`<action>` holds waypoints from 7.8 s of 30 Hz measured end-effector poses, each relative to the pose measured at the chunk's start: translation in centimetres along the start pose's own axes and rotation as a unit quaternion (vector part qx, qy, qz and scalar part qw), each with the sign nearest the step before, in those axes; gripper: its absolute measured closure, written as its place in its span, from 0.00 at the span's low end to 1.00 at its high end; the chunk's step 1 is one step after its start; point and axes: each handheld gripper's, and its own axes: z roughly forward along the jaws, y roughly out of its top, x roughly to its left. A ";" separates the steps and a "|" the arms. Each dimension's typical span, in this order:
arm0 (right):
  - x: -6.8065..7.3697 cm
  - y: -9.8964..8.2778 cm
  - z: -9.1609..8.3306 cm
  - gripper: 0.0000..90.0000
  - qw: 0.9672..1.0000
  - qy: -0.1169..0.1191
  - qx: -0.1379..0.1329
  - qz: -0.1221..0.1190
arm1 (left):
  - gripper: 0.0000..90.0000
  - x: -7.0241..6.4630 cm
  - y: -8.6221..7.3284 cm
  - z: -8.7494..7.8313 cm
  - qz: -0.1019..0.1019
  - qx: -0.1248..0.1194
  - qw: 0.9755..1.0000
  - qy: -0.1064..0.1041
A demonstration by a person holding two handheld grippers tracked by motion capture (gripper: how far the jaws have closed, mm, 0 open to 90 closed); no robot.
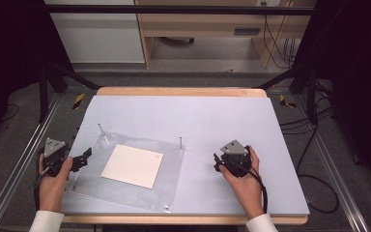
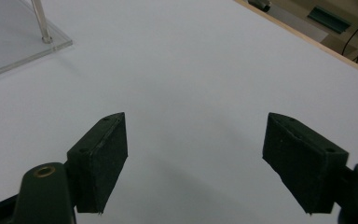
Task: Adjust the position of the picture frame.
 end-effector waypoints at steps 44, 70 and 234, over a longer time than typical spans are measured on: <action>3.9 3.1 -0.7 0.33 0.996 0.081 0.009 -0.021 | 0.10 -1.8 1.0 0.2 0.031 0.010 0.999 -0.009; 7.7 7.6 7.7 0.79 0.986 0.162 0.049 0.007 | 0.25 -1.2 4.6 7.0 0.042 0.062 0.997 -0.018; -8.2 7.4 3.3 0.92 0.975 0.162 0.144 0.038 | 0.92 -15.0 10.2 8.1 0.119 0.143 0.978 -0.099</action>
